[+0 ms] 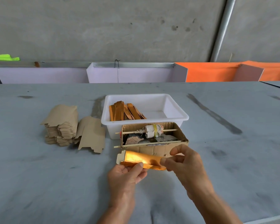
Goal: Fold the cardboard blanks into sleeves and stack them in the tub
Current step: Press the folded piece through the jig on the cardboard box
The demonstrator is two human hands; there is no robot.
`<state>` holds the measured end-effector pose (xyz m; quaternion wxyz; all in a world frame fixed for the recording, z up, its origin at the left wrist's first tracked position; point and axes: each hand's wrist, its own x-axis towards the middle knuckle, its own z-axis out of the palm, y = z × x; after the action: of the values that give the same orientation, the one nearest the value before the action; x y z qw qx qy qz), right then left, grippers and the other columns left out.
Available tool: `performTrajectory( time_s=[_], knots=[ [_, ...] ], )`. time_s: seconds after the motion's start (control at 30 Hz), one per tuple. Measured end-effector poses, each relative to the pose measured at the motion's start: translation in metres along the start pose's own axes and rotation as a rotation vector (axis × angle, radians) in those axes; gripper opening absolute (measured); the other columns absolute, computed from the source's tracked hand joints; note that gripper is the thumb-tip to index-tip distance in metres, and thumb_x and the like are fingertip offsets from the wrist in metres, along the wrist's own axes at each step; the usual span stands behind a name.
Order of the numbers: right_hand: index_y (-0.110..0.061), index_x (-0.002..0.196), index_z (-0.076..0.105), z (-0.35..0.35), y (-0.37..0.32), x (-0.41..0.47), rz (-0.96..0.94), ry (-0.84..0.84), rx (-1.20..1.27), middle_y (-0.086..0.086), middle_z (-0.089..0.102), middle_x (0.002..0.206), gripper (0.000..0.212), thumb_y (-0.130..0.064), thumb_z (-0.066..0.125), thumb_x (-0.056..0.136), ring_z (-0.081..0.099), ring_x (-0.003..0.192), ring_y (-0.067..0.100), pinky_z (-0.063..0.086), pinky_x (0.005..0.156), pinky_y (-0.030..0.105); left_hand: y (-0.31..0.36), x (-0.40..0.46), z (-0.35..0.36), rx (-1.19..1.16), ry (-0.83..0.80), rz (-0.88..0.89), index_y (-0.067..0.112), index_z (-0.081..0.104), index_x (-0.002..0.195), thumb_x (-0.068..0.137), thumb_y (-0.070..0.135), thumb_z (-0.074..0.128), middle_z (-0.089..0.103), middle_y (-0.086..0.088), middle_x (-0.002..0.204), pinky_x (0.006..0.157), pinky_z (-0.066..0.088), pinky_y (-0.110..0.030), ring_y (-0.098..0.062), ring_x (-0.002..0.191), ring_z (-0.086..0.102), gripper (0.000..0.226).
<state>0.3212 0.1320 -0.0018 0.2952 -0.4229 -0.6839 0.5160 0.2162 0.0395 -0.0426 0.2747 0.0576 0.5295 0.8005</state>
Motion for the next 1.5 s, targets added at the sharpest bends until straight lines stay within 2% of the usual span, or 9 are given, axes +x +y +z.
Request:
performTrajectory(
  time_s=[0.13,0.23,0.4,0.5,0.87,1.07,1.2,1.33,1.5],
  knots=[
    [-0.013,0.081,0.059,0.010,-0.003,-0.011,0.002,-0.069,0.095,0.004,0.065,0.054,0.021,-0.004,0.077,0.075,0.050,0.041,0.001,0.037,0.039,0.011,-0.001,-0.003,0.001,-0.034,0.031,-0.002,-0.010,0.062,0.087,0.077,-0.009,0.069,0.069,-0.020,0.072,0.053,0.054,-0.022,-0.024,0.059,0.068,0.013],
    [-0.013,0.078,0.061,0.018,-0.002,-0.016,0.012,-0.105,0.122,0.012,0.067,0.060,0.020,-0.002,0.077,0.074,0.053,0.046,0.004,0.042,0.045,0.013,-0.001,-0.005,0.002,-0.064,0.049,-0.007,-0.009,0.062,0.084,0.077,-0.009,0.069,0.068,-0.020,0.070,0.053,0.055,-0.023,-0.023,0.058,0.068,0.010],
    [-0.014,0.074,0.065,0.028,0.001,-0.018,0.007,-0.124,0.143,0.004,0.062,0.053,0.018,0.002,0.075,0.073,0.052,0.046,0.004,0.043,0.048,0.013,-0.001,-0.008,0.003,-0.093,0.055,-0.015,-0.005,0.063,0.080,0.078,-0.009,0.066,0.069,-0.014,0.064,0.051,0.054,-0.023,-0.019,0.057,0.069,0.006],
    [-0.015,0.075,0.068,0.030,0.000,-0.017,0.008,-0.127,0.128,0.010,0.065,0.059,0.017,0.001,0.075,0.074,0.053,0.048,0.003,0.044,0.049,0.014,-0.001,-0.009,0.002,-0.101,0.068,-0.028,-0.006,0.062,0.081,0.078,-0.010,0.066,0.068,-0.014,0.066,0.052,0.055,-0.024,-0.018,0.058,0.068,0.007],
    [-0.015,0.078,0.069,0.031,0.001,-0.016,-0.025,-0.138,0.058,0.009,0.067,0.064,0.014,-0.002,0.074,0.076,0.054,0.050,0.003,0.047,0.053,0.016,0.000,-0.008,0.001,-0.107,0.068,-0.029,-0.009,0.061,0.086,0.078,-0.011,0.065,0.068,-0.018,0.070,0.051,0.055,-0.024,-0.021,0.058,0.069,0.009],
    [-0.016,0.080,0.070,0.031,0.001,-0.015,-0.016,-0.142,0.049,0.010,0.067,0.067,0.014,-0.003,0.074,0.077,0.053,0.049,0.000,0.045,0.051,0.013,0.000,-0.008,0.001,-0.111,0.057,-0.019,-0.007,0.062,0.083,0.078,-0.012,0.065,0.068,-0.017,0.068,0.052,0.055,-0.024,-0.022,0.058,0.069,0.007],
    [-0.017,0.080,0.070,0.030,0.002,-0.014,-0.020,-0.138,0.033,0.013,0.069,0.071,0.014,-0.004,0.074,0.077,0.054,0.049,0.001,0.048,0.054,0.016,-0.001,-0.009,0.001,-0.111,0.048,-0.009,-0.005,0.062,0.080,0.078,-0.012,0.065,0.069,-0.015,0.065,0.051,0.054,-0.023,-0.021,0.058,0.069,0.008],
    [-0.020,0.081,0.070,0.030,0.002,-0.013,-0.024,-0.136,0.006,0.009,0.070,0.073,0.015,-0.007,0.075,0.077,0.057,0.052,0.001,0.050,0.057,0.016,-0.001,-0.009,0.000,-0.109,0.042,-0.008,-0.004,0.063,0.079,0.078,-0.012,0.065,0.069,-0.013,0.063,0.051,0.054,-0.022,-0.020,0.058,0.069,0.008],
    [-0.023,0.081,0.070,0.030,0.002,-0.013,-0.028,-0.146,-0.024,0.004,0.068,0.068,0.015,-0.010,0.076,0.076,0.056,0.050,-0.003,0.044,0.051,0.010,0.000,-0.010,0.001,-0.094,0.044,-0.008,-0.005,0.062,0.082,0.077,-0.011,0.066,0.070,-0.014,0.066,0.052,0.054,-0.022,-0.022,0.059,0.070,0.008]
  ],
)
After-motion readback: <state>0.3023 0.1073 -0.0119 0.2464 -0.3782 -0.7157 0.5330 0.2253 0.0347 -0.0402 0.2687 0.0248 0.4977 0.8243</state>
